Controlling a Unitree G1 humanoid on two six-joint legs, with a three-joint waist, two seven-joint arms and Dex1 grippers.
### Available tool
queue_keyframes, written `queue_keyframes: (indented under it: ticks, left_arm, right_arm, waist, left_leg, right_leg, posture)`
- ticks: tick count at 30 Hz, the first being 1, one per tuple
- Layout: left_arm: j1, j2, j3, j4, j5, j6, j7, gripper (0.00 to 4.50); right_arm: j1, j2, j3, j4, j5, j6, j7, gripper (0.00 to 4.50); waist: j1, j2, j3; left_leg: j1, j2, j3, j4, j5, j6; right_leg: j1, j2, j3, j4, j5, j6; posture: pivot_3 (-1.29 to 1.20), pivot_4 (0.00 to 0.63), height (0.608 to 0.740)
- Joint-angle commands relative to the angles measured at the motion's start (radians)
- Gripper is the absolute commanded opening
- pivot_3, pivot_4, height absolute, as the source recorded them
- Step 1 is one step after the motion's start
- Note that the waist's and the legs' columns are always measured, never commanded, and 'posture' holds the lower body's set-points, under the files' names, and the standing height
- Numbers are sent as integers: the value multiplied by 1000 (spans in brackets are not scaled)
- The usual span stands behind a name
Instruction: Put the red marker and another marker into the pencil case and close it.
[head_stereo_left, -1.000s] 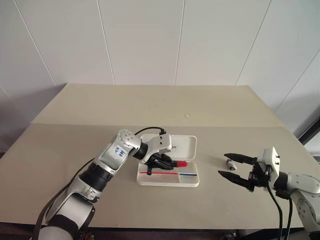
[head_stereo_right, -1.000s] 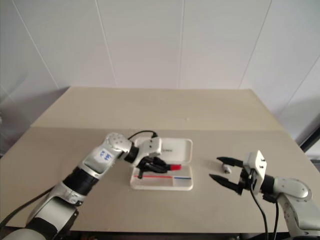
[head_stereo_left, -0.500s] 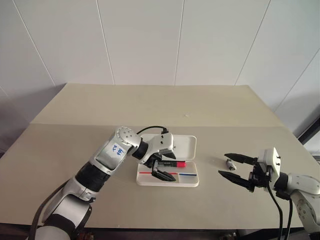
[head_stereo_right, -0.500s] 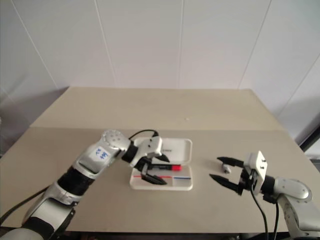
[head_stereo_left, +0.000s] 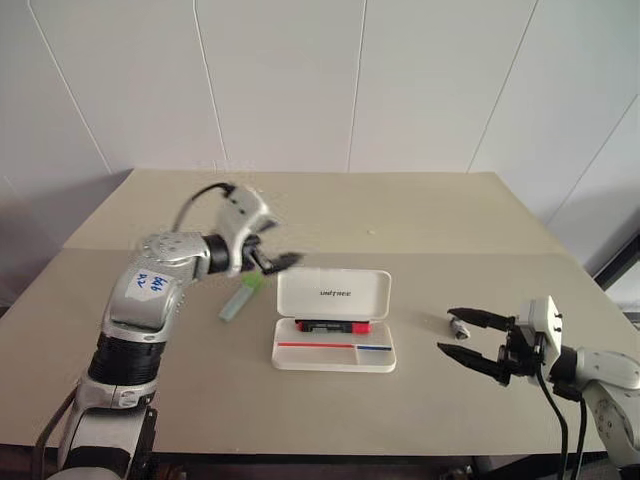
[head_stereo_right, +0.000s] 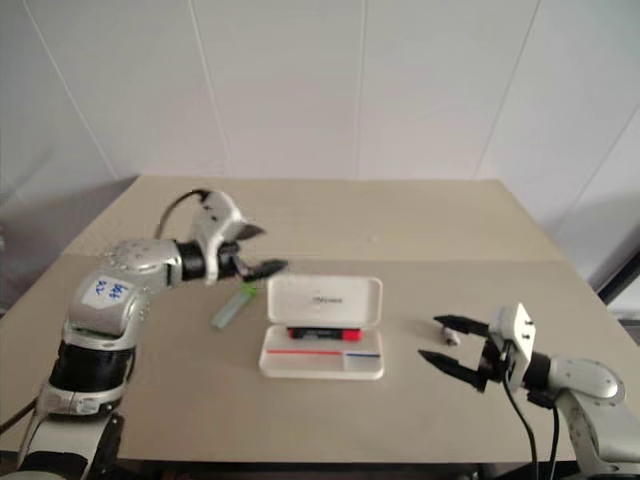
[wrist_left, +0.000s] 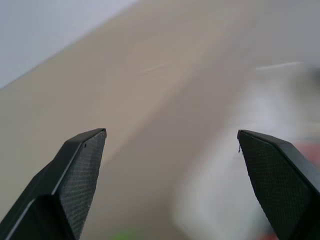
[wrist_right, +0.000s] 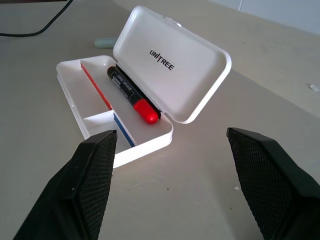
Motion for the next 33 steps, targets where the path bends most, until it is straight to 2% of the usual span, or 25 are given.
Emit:
queue_keyframes:
  ticks: [1, 4, 9, 23, 29, 33]
  left_arm:
    - [71, -8, 24, -24, 29, 10, 95, 4471]
    - [198, -8, -25, -41, 28, -30, 84, 4471]
    - [265, -31, -22, 1, 12, -65, 101, 4471]
    - [265, -49, 20, 195, -24, -109, 125, 4471]
    - [241, -50, 35, 278, -55, -57, 122, 4471]
    - [247, -16, -16, 303, -32, -51, 93, 3571]
  right_arm:
    - [-29, -17, -22, 3, 11, -6, 14, 4500]
    - [-57, -14, -8, 20, 5, -4, 23, 4500]
    - [-70, -10, -2, 29, -1, -5, 26, 4500]
    - [-48, -11, -13, 7, -1, 1, 14, 4500]
    - [-50, -9, -11, 7, -2, -2, 9, 4500]
    - [-51, -10, -11, 8, -2, -2, 8, 4500]
  waist:
    - [1, 0, 0]
    - [1, 0, 0]
    - [10, 0, 0]
    - [3, 0, 0]
    - [0, 0, 0]
    - [-5, 1, -1]
  left_leg:
    - [0, 0, 0, -1, 0, 0]
    - [0, 0, 1, -1, -1, 0]
    - [-2, 0, -1, 0, 0, -1]
    - [1, 0, 0, 0, 0, -1]
    - [3, 0, 1, 0, 1, -1]
    - [4, 0, 1, 0, 2, -1]
  right_leg:
    - [0, 0, 0, 0, 0, 0]
    - [0, 0, 0, -1, 0, 0]
    - [-2, 0, -1, 0, 0, 0]
    - [0, 0, 0, 1, 0, 0]
    - [1, 0, 0, 2, 0, -1]
    - [1, 0, 0, 3, 0, -1]
  posture:
    - [0, 150, 740]
    - [0, 150, 740]
    - [0, 150, 740]
    - [0, 150, 740]
    - [0, 150, 740]
    - [0, 150, 740]
